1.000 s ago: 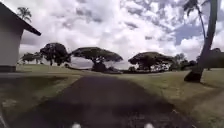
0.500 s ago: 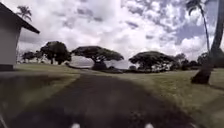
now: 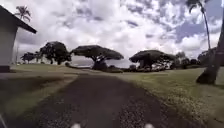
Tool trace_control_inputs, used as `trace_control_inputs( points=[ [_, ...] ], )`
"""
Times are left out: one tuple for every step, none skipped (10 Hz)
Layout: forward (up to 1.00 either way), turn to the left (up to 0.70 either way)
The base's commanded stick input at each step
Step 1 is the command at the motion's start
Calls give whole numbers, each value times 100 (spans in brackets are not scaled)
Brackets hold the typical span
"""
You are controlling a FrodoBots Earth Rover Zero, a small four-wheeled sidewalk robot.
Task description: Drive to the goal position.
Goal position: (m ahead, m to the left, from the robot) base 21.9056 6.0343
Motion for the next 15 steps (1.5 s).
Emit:
trace_control_inputs(
  points=[
    [70,0],
    [70,0],
    [70,0],
    [70,0],
    [70,0],
    [70,0],
    [70,7],
    [70,35],
    [70,35],
    [70,35],
    [70,35],
    [70,35],
    [70,35],
    [70,35],
    [70,26]
  ],
)
